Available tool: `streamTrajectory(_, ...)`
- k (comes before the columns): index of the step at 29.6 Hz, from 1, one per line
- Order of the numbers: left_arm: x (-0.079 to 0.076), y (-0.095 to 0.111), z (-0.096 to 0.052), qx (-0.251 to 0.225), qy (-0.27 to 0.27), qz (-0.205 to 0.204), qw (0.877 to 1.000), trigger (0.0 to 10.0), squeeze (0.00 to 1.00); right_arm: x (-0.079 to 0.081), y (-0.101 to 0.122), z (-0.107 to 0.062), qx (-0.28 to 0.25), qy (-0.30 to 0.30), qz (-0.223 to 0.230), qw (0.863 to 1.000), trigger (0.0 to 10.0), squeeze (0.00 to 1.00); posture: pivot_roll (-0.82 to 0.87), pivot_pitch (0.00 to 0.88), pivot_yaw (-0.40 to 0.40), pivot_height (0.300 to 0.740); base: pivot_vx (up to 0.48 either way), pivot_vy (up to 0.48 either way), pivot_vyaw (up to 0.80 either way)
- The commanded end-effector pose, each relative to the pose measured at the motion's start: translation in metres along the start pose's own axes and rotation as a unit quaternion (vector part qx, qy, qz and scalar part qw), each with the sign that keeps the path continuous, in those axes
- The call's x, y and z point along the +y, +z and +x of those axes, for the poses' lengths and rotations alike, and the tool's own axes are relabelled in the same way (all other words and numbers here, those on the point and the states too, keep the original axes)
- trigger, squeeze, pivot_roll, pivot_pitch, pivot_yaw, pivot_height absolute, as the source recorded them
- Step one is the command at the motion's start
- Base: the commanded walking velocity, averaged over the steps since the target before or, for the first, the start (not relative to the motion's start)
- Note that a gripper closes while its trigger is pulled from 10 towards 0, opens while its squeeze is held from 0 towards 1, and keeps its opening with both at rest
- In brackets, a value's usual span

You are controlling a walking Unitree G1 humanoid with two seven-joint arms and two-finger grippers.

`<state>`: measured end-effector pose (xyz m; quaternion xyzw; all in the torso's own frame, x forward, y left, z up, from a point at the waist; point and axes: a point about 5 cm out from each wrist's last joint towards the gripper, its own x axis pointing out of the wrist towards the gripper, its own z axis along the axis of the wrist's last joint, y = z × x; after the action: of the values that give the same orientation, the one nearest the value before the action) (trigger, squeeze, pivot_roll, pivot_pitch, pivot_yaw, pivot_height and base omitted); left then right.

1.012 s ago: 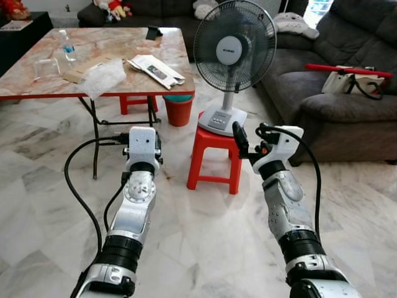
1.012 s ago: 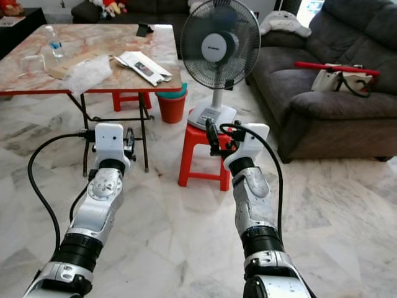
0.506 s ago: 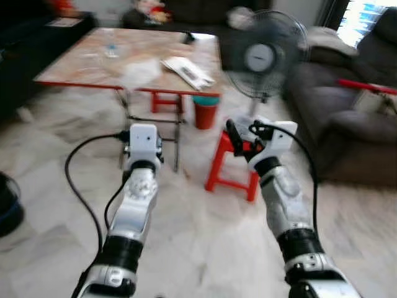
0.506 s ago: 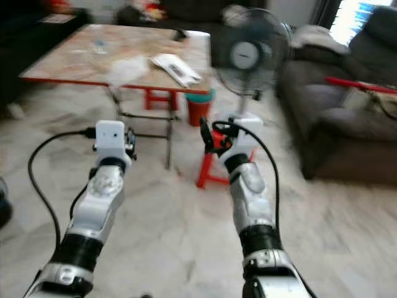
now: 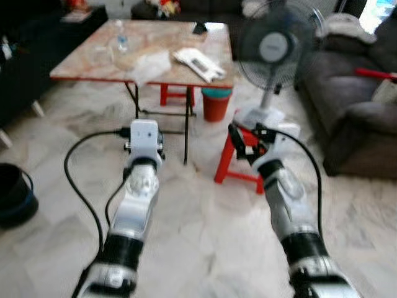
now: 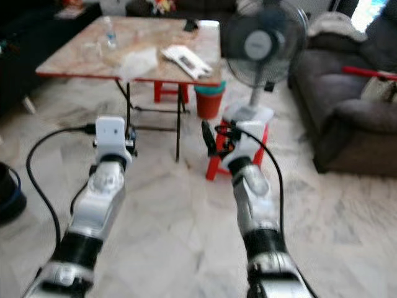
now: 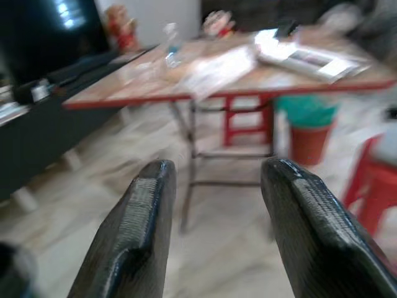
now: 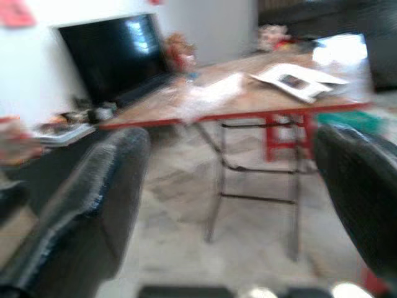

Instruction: Picking trash to rubbish bin

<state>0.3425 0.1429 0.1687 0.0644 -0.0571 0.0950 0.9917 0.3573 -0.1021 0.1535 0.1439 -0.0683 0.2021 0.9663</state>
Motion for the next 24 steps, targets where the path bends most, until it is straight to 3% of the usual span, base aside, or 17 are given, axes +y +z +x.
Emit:
streamTrajectory(1, -0.009, 0.009, -0.001, -0.015, -0.009, 0.004, 1.000, 10.0, 0.00, -0.010, 0.007, -0.002, -0.003, -0.014, -0.006, 1.000, 10.0, 0.00, -0.01, 0.000, -0.065, 0.740, 0.345, 0.000, 0.00)
streamTrajectory(5, -0.008, 0.009, -0.001, -0.015, -0.007, 0.006, 1.000, 10.0, 0.00, -0.007, 0.007, -0.002, -0.005, -0.001, -0.014, 1.000, 10.0, 0.00, -0.01, 0.000, -0.065, 0.740, 0.348, 0.000, 0.00)
streamTrajectory(20, -0.004, 0.012, -0.001, -0.019, 0.000, 0.009, 1.000, 10.0, 0.00, 0.000, 0.005, -0.002, -0.001, 0.017, -0.019, 1.000, 10.0, 0.00, 0.01, 0.000, -0.071, 0.740, 0.347, 0.000, 0.62)
streamTrajectory(24, -0.002, 0.014, -0.001, -0.022, 0.004, 0.011, 1.000, 10.0, 0.00, -0.001, 0.002, -0.002, 0.007, 0.015, -0.017, 1.000, 10.0, 0.00, 0.02, 0.000, -0.072, 0.740, 0.349, 0.000, 0.00)
